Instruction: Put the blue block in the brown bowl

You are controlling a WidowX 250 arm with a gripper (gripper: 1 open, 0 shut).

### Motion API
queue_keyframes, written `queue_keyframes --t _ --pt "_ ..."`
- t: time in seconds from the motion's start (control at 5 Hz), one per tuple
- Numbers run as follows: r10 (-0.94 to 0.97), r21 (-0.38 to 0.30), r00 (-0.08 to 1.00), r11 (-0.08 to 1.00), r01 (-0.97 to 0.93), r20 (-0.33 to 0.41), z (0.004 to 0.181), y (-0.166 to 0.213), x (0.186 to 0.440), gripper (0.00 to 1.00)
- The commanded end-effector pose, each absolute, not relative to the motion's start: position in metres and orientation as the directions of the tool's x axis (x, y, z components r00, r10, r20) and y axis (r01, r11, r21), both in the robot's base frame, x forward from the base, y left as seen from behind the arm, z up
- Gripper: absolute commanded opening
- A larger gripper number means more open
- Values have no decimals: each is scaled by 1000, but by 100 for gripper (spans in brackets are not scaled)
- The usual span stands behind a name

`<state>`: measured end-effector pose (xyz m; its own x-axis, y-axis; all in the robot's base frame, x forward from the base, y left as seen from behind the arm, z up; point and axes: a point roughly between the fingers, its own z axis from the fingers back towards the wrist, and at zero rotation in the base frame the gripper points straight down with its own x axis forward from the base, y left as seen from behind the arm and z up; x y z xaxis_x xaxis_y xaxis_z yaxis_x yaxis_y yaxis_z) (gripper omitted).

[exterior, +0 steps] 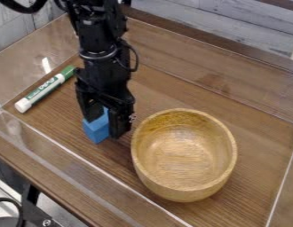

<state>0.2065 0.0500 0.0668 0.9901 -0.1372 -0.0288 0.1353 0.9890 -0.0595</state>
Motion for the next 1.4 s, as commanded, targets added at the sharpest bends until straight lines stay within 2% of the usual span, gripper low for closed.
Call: queue_keyframes --t 0.0,0.8,1.0,1.2 --pt "-137 -47 990 989 138 18 73 55 212 100" --pt "-165 -46 985 985 167 44 64 61 218 100" --pt "-170 -46 984 984 172 49 63 62 219 0" --pt "-174 -44 984 983 176 50 67 63 222 0"
